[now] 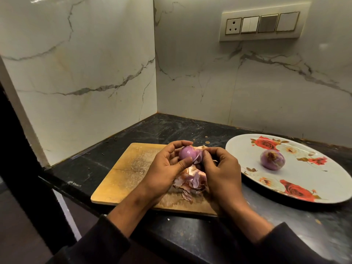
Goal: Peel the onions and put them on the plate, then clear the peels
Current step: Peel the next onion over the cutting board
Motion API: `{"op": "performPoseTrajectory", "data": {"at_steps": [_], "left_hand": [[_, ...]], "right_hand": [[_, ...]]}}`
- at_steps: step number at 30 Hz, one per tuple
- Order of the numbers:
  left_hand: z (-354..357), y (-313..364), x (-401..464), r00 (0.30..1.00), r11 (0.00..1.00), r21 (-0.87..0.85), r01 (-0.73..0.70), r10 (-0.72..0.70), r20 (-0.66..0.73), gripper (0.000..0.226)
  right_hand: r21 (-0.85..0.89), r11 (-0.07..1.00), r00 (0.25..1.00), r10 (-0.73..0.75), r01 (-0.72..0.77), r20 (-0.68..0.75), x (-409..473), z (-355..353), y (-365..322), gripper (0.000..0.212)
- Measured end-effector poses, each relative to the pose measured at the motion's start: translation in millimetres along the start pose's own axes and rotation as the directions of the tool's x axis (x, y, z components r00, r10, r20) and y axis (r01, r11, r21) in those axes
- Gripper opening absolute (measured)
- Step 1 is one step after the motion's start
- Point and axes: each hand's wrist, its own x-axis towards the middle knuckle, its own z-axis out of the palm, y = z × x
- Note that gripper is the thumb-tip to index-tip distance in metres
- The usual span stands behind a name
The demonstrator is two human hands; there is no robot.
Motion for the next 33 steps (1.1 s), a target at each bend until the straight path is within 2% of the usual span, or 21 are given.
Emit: {"op": "performPoseTrajectory", "data": {"at_steps": [3,6,9,15,21,25,33], "left_hand": [[-1.2,-0.6,0.3,1.000,1.000,0.001,-0.020,0.020,-0.015,0.039],[-1.3,-1.9,0.2,0.999,0.998,0.043,-0.049,0.050,-0.016,0.040],[-0.6,-3.0,0.2,0.996,0.990,0.106,-0.091,0.093,-0.014,0.042],[-3.3,-4.9,1.6,0.992,0.982,0.143,-0.127,0.128,-0.002,0.042],[-2.1,-2.9,-0.2,0.994,0.981,0.161,-0.110,0.111,0.003,0.053],[0.2,0.8,-1.7,0.993,0.978,0.173,-0.119,0.115,0.032,0.053],[-1.0,-1.0,-0.3,0.998,0.994,0.097,-0.051,0.055,-0.036,0.043]], "right_hand": [[0.043,0.999,0.999,0.026,-0.028,0.034,0.6,0.1,1.1,0.012],[0.109,0.994,0.993,-0.016,0.003,0.120,-2.4,-0.4,-3.7,0.015],[0.144,0.989,0.984,-0.049,0.024,0.171,-4.2,0.4,-6.4,0.009],[0.278,0.953,0.981,0.072,-0.121,0.181,-2.9,1.0,-2.6,0.011],[0.176,0.981,0.992,0.064,-0.082,0.107,0.9,-2.3,0.2,0.010],[0.174,0.978,0.985,0.092,-0.117,0.143,0.1,-0.9,1.8,0.026],[0.362,0.910,0.970,0.138,-0.204,0.200,-1.9,-3.9,-5.2,0.020]]}}
